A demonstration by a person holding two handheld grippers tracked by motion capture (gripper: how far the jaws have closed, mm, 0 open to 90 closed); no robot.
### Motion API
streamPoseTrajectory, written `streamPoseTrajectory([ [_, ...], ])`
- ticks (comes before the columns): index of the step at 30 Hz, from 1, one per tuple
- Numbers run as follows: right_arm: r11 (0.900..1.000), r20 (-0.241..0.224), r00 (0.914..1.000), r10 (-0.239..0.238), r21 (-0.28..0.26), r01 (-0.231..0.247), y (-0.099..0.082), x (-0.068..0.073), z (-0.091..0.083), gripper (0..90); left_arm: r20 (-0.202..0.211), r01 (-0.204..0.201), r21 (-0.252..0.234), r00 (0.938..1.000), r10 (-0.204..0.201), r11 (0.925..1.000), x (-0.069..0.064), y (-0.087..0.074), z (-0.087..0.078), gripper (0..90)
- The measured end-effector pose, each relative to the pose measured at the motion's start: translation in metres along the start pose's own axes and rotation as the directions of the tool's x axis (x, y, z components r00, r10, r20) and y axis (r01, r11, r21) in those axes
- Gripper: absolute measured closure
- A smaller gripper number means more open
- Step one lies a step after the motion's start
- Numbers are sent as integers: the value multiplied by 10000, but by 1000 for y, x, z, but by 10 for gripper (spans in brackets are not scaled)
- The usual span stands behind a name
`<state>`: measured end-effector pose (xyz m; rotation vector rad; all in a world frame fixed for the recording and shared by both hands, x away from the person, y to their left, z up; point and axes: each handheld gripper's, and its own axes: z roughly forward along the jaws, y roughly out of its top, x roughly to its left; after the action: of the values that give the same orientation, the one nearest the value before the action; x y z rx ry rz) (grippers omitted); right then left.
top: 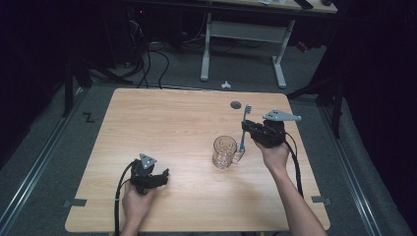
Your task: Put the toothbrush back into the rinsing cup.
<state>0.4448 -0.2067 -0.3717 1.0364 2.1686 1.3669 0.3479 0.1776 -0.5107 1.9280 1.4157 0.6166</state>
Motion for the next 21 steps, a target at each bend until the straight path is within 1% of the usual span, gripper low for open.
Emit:
streamPoseTrajectory([
  [11,9994,39,9998,-210,260,209,-6,3,-1,799,3,-3,1,10000,3,10000,0,0,0,213],
  [21,9991,66,9996,-287,326,285,-9,4,-5,798,1,-1,-2,10000,1,10000,0,0,0,213],
])
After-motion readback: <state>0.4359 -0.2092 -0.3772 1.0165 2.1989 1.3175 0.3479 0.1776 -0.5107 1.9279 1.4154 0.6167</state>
